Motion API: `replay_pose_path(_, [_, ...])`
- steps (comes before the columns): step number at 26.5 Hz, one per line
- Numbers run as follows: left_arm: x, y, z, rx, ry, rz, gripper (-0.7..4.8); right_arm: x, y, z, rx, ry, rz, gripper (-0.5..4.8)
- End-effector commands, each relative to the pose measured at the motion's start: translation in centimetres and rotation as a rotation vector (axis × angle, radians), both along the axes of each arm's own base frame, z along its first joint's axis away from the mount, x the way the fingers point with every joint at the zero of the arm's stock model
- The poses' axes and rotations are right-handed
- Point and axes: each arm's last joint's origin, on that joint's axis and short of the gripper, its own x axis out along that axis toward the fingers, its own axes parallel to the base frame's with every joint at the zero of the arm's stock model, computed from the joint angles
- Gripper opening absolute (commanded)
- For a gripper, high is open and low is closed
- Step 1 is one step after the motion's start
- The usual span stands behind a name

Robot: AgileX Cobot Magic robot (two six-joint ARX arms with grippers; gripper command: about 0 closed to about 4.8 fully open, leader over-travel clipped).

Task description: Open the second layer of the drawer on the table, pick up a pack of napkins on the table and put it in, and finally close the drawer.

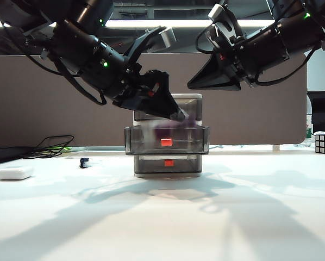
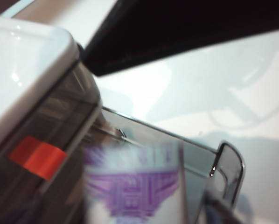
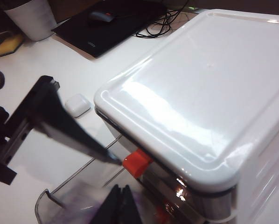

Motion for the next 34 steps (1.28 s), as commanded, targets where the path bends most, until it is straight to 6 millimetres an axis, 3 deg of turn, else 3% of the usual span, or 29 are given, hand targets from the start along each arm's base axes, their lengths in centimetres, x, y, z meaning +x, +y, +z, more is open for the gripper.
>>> replay_pose_path(1, [0.1, -0.1, 0.1, -0.011, -0.008, -0.005, 4.08, 0.0, 0.0, 0.5, 0.007, -0.024, 0.003, -0.05])
replay_pose_path(8, [0.1, -0.2, 0.7, -0.033, -0.045, 0.005, 4.07, 0.0, 0.0, 0.5, 0.005, -0.026, 0.004, -0.05])
replay_pose_path(12, [-1.5, 0.9, 3.0, -0.007, -0.022, 0.062, 3.88, 0.1, 0.1, 0.6, 0.01, -0.042, 0.004, -0.05])
replay_pose_path(13, [-2.0, 1.2, 3.5, 0.002, -0.008, 0.065, 3.55, 0.1, 0.1, 0.7, 0.014, -0.052, 0.004, -0.05])
replay_pose_path(16, [-3.5, 2.3, 4.7, 0.038, 0.049, 0.061, 1.64, 0.2, 0.2, 1.1, 0.025, -0.083, 0.007, -0.05])
replay_pose_path(17, [-4.4, 2.7, 5.0, 0.055, 0.095, 0.041, 0.57, 0.3, 0.3, 1.5, 0.034, -0.109, 0.009, -0.05])
replay_pose_path(18, [-4.7, 2.9, 5.0, 0.057, 0.123, 0.018, 0.42, 0.3, 0.4, 1.7, 0.037, -0.122, 0.008, -0.05])
replay_pose_path(22, [-5.2, 2.8, 3.8, 0.059, 0.261, -0.087, 0.13, 1.1, 0.5, 2.8, 0.035, -0.152, -0.029, -0.05])
replay_pose_path(26, [-4.0, 2.1, 1.5, 0.094, 0.318, -0.084, -0.06, 2.8, 1.1, 3.7, 0.038, -0.165, -0.037, -0.05])
replay_pose_path(34, [-2.4, 1.2, -1.3, 0.109, 0.34, -0.071, -0.06, 5.6, 2.1, 2.6, 0.028, -0.117, -0.038, -0.05])
